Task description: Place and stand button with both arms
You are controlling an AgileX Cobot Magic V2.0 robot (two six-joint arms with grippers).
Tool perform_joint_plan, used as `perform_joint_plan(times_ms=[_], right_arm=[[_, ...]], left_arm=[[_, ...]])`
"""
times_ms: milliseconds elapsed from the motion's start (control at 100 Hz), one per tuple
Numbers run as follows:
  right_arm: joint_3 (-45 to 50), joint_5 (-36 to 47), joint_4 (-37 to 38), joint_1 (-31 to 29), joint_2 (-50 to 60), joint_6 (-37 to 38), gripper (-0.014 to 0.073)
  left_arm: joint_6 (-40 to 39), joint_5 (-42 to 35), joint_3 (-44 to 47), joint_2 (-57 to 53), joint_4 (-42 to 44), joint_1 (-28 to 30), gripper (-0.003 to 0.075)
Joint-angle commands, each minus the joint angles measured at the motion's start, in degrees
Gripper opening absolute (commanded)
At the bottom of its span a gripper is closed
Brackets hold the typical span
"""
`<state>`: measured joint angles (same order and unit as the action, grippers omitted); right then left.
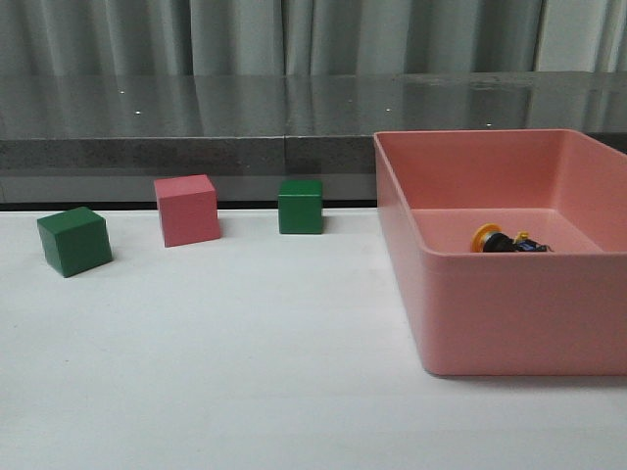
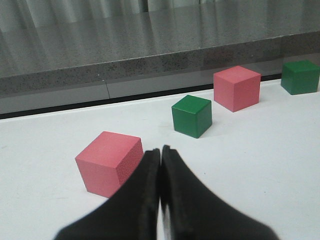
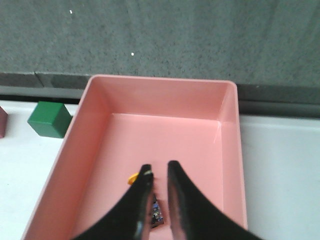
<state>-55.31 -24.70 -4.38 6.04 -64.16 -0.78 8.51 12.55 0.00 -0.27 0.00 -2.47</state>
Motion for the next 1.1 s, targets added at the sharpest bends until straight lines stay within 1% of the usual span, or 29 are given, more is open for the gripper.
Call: perform_joint_plan(times_ms=[0, 20, 30, 70, 100, 130, 260, 330, 420, 620, 950, 1020, 1090], right_arm=[[-3.2, 3.0, -0.8, 0.1, -3.3, -1.1, 0.0365], [-3.4, 3.1, -0.8, 0.1, -4.3, -1.1, 0.0405], [-3.4, 3.2, -0.8, 0.1, -5.0, -1.1, 0.0442], [-3.6, 3.6, -0.8, 0.1, -6.4, -1.1, 0.0539], [-3.5, 3.9, -0.7, 0.2, -7.7, -1.5, 0.0585], [-3.7, 3.8, -0.7, 0.3, -8.7, -2.5, 0.0613], [-5.1, 1.3, -0.7, 2.9, -13.0, -9.9, 0.0565], [-6.0, 0.8, -0.7, 4.8, -15.4, -11.6, 0.0552], [-7.1, 0.6, -0.7, 5.8, -18.8, -12.0, 0.0545], [-8.0, 0.4, 1.5, 5.6, -26.0, -12.1, 0.0545], [-8.0, -0.1, 1.5, 5.6, -36.0, -13.3, 0.0543], [-8.0, -0.1, 1.5, 5.6, -36.8, -13.3, 0.0496], [-8.0, -0.1, 1.5, 5.6, -37.0, -13.3, 0.0369]], left_arm=[[-0.5, -4.4, 2.6, -1.8, -0.7, 0.1, -0.0020], [-0.5, -4.4, 2.6, -1.8, -0.7, 0.1, -0.0020], [-0.5, -4.4, 2.6, -1.8, -0.7, 0.1, -0.0020], [-0.5, -4.4, 2.6, -1.8, -0.7, 0.1, -0.0020], [-0.5, -4.4, 2.6, -1.8, -0.7, 0.1, -0.0020], [-0.5, -4.4, 2.6, -1.8, -0.7, 0.1, -0.0020], [-0.5, -4.4, 2.6, -1.8, -0.7, 0.1, -0.0020], [-0.5, -4.4, 2.6, -1.8, -0.7, 0.1, -0.0020], [-0.5, -4.4, 2.6, -1.8, -0.7, 0.1, -0.0020], [-0.5, -4.4, 2.6, -1.8, -0.7, 0.1, -0.0020], [-0.5, -4.4, 2.6, -1.8, -0.7, 0.1, -0.0020], [-0.5, -4.4, 2.6, -1.8, -0.7, 0.1, -0.0020], [-0.5, -4.4, 2.6, -1.8, -0.7, 0.1, -0.0020]])
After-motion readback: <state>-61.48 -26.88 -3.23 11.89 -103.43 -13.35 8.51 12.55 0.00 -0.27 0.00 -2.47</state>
